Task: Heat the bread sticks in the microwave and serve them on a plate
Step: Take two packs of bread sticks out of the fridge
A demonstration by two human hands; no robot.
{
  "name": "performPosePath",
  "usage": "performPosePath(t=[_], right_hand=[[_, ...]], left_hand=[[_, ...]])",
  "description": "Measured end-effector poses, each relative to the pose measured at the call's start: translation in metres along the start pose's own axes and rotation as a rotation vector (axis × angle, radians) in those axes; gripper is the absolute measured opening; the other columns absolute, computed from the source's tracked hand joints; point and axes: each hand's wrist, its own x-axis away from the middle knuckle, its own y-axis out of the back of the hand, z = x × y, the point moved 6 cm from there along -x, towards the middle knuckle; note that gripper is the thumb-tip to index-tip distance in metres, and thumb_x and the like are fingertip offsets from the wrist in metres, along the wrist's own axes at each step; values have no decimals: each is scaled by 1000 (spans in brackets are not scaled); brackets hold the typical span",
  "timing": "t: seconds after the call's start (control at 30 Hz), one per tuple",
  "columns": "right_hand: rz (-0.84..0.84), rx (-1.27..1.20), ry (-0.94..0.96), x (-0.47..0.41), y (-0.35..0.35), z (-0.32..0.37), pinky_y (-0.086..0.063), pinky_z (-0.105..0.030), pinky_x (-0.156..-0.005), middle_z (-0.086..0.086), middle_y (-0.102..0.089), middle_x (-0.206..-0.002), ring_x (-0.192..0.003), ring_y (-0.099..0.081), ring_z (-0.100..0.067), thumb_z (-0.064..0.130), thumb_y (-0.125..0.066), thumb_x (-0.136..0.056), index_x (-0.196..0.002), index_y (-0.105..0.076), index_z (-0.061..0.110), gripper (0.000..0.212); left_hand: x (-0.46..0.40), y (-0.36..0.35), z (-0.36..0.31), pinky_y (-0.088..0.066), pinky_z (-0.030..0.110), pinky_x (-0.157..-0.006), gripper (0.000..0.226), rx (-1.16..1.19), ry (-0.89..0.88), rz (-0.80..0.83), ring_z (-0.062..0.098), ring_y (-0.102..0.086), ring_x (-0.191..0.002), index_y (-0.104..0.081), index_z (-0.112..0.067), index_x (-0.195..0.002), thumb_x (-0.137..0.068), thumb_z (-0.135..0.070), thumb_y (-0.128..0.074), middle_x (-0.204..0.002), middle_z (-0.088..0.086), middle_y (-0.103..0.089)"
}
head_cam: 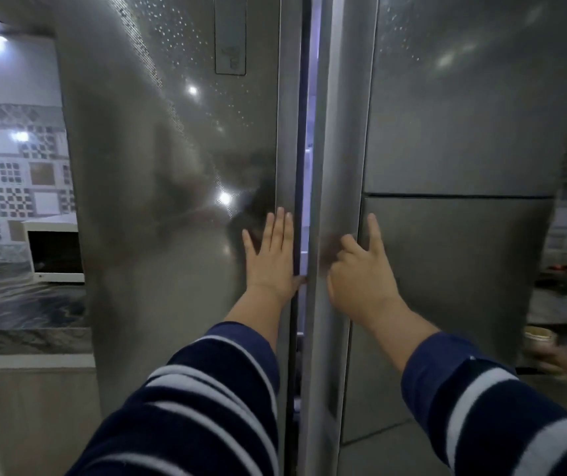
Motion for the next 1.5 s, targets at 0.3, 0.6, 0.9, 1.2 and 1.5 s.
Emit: performPosePath(t=[0.3, 0.6, 0.9, 1.2, 1.5], right_hand=[[-87, -293, -466, 72, 75, -31, -8, -63, -113, -11, -2, -157, -144, 0, -40, 44, -36, -94, -150, -9, 31, 63], [-95, -106, -548, 129, 115, -89, 2, -63, -114, -11, 10, -160, -147, 13, -31, 46, -30, -96, -152, -15, 22, 63], [16, 18, -501, 166, 116, -113, 5, -63, -112, -12, 17, -159, -146, 17, -31, 46, -28, -97, -153, -5, 18, 67], [28, -22, -528, 183, 96, -133, 8, -61, -113, -9, 24, -157, -144, 23, -33, 50, -24, -98, -152, 9, 29, 67], [39, -26, -745, 234, 72, -188, -2, -67, -112, -8, 32, -154, -143, 25, -34, 54, -25, -95, -148, 18, 37, 70]], left_hand=[[74, 37, -58, 9, 62, -112, 92, 116, -230, 129, 18, 30, -141, 37, -20, -136, -93, -61, -33, -151, 0, 39], [125, 70, -132, 10, 65, -111, 86, 101, -476, 54, 21, 35, -139, 43, -30, -129, -93, -63, -29, -143, -1, 46], [112, 80, -120, 8, 61, -114, 77, 401, -285, 101, 18, 29, -142, 30, -17, -145, -97, -57, -16, -150, 0, 39], [122, 80, -187, 6, 60, -114, 82, 468, -553, 222, 9, 22, -144, 27, -25, -146, -91, -68, -16, -155, -11, 28], [145, 84, -276, 7, 57, -116, 83, 499, -797, 193, 11, 12, -147, 2, -29, -152, -88, -66, -36, -161, -8, 4]])
